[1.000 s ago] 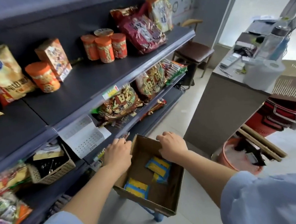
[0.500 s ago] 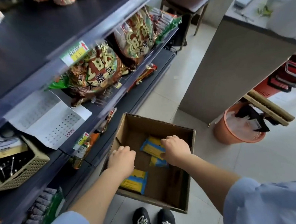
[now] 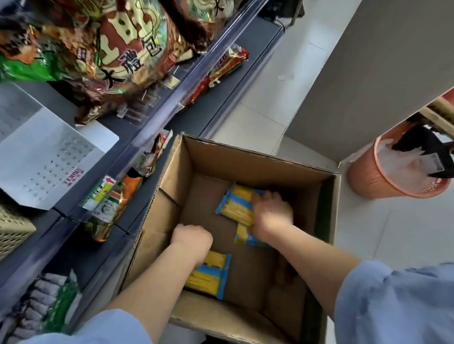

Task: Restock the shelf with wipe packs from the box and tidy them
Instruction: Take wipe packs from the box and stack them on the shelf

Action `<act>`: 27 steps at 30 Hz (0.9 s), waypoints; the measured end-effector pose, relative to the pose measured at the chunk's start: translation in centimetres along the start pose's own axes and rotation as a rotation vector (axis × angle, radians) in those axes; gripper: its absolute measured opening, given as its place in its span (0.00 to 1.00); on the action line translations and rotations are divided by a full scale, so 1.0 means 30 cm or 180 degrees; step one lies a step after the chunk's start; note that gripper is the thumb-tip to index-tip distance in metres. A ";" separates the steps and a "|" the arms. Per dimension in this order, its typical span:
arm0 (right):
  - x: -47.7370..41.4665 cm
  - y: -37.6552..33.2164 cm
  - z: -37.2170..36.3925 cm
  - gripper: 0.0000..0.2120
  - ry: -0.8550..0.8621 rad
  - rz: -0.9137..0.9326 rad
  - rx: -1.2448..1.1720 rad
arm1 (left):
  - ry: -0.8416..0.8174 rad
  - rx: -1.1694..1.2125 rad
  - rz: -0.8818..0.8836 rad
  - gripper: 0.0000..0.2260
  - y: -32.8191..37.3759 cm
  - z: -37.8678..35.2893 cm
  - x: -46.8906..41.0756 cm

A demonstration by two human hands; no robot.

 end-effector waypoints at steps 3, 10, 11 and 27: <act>-0.014 -0.014 0.000 0.36 0.0097 0.0032 0.0383 | -0.0017 -0.0044 0.0012 0.15 -0.004 -0.009 -0.011; -0.008 0.000 0.041 0.20 0.0156 0.0164 -0.0092 | 0.0136 0.0394 -0.0014 0.13 -0.031 0.012 0.019; -0.005 0.006 0.051 0.19 0.0236 0.0224 -0.0179 | 0.0091 0.0522 -0.0015 0.15 -0.034 0.013 0.022; 0.027 0.033 0.072 0.16 0.0493 0.0355 -0.1029 | -0.0167 0.1101 -0.0413 0.26 0.010 -0.041 0.037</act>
Point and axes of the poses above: each hand's wrist, its own x-axis away from the middle knuckle, its own z-axis out of the back of the hand, y = z × x, the point moved 2 cm from there along -x, towards the middle knuckle, and after that the axes turned 14 degrees about -z, right-handed, at the moved point
